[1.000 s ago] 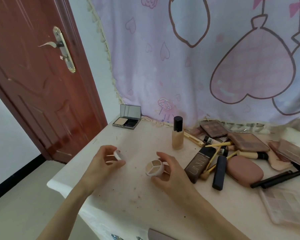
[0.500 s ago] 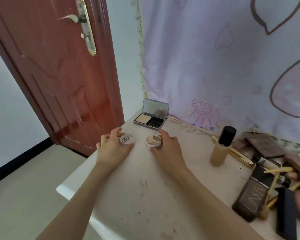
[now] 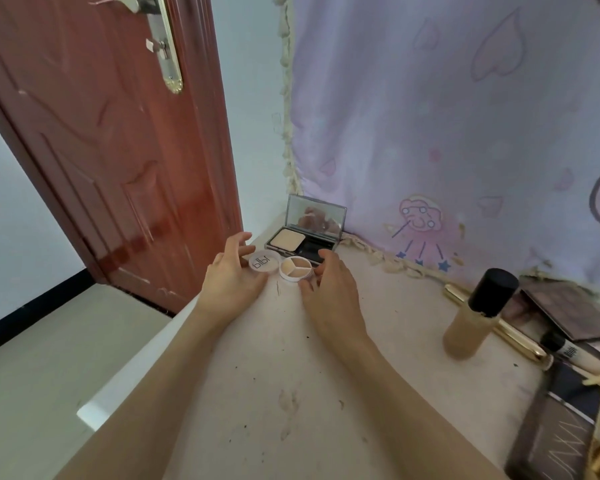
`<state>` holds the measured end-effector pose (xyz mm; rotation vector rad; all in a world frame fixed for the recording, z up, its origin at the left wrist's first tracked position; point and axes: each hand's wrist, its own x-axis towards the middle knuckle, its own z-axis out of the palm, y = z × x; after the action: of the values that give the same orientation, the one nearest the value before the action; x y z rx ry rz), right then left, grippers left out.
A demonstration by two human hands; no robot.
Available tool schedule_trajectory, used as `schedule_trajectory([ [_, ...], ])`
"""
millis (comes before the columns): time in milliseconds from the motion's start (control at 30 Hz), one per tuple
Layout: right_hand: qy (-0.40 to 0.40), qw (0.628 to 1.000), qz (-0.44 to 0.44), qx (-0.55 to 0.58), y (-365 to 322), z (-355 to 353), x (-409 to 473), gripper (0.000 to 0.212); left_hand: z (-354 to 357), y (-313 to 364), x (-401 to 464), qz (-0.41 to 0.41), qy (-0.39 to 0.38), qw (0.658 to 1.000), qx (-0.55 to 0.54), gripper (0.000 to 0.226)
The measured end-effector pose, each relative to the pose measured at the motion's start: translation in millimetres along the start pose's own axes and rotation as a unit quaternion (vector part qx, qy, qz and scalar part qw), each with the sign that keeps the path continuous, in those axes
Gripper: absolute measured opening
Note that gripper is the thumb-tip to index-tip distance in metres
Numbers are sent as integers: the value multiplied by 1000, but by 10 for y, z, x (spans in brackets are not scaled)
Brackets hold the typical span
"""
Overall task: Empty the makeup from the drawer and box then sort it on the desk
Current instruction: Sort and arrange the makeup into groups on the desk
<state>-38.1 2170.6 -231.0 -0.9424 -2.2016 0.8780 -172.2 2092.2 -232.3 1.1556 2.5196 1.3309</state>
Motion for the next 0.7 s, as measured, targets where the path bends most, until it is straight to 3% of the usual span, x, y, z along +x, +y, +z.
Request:
schedule_trajectory([
  [267, 15, 998, 31, -59, -35, -27, -35, 39, -13, 15, -57, 6, -3, 1000, -15, 76],
  [600, -73, 968, -16, -241, -9, -228, -619, 51, -111, 244, -834, 18, -51, 982, 182, 62],
  [700, -112, 964, -35, -238, 18, -395, -909, 50, -95, 344, -1199, 63, -96, 960, 255, 85],
])
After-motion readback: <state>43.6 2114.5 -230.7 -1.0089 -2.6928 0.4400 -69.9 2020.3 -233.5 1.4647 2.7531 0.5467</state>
